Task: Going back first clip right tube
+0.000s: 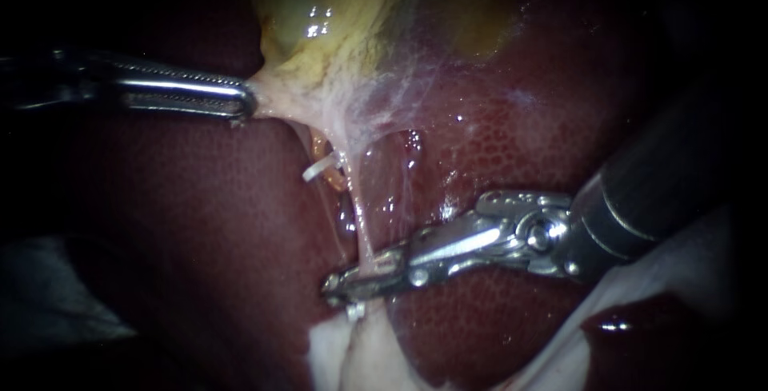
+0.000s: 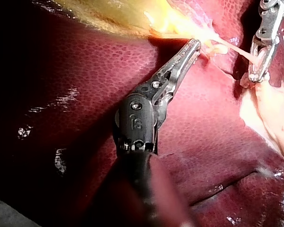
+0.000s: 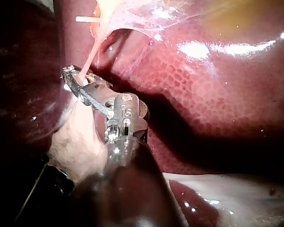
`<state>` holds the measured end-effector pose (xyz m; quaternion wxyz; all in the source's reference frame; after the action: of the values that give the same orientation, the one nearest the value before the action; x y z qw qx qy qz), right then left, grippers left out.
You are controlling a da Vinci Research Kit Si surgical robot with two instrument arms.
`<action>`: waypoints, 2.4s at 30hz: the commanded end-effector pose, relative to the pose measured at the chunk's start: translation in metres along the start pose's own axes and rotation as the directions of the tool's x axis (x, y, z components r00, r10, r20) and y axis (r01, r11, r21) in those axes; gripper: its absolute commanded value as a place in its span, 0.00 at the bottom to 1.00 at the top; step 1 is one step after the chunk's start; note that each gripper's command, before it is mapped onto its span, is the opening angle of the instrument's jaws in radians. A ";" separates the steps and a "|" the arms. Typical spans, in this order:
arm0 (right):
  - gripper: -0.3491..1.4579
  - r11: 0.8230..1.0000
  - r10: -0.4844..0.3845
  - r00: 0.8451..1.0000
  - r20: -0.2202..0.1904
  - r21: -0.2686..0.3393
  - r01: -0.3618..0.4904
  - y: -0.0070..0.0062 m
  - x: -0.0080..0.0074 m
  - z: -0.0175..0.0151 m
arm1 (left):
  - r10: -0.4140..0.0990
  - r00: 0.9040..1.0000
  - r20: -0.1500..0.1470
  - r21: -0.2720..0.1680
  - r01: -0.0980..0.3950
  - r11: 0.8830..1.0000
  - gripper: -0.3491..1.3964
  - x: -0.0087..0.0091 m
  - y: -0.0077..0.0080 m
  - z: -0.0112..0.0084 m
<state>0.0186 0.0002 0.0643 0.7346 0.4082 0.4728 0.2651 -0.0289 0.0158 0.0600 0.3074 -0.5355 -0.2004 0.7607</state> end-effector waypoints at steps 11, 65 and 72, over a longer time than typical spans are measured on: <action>0.00 0.998 -0.060 0.998 0.000 0.000 0.060 0.0002 0.0000 0.0000 | 0.000 1.000 0.003 0.001 0.000 1.000 0.00 0.0000 0.0000 -0.0001; 0.47 0.902 -0.429 0.902 0.043 -0.029 0.431 -0.0014 -0.0012 -0.0008 | 0.002 1.000 0.007 -0.004 -0.002 1.000 0.00 -0.0004 -0.0001 -0.0009; 0.47 0.902 -0.430 0.902 0.046 -0.027 0.431 -0.0008 -0.0013 -0.0009 | 0.002 1.000 0.007 -0.004 -0.002 1.000 0.00 -0.0004 -0.0002 -0.0009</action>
<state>0.0172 -0.0008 0.0639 0.7914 0.2855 0.5319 0.0960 -0.0279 0.0156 0.0600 0.3045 -0.5338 -0.2024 0.7625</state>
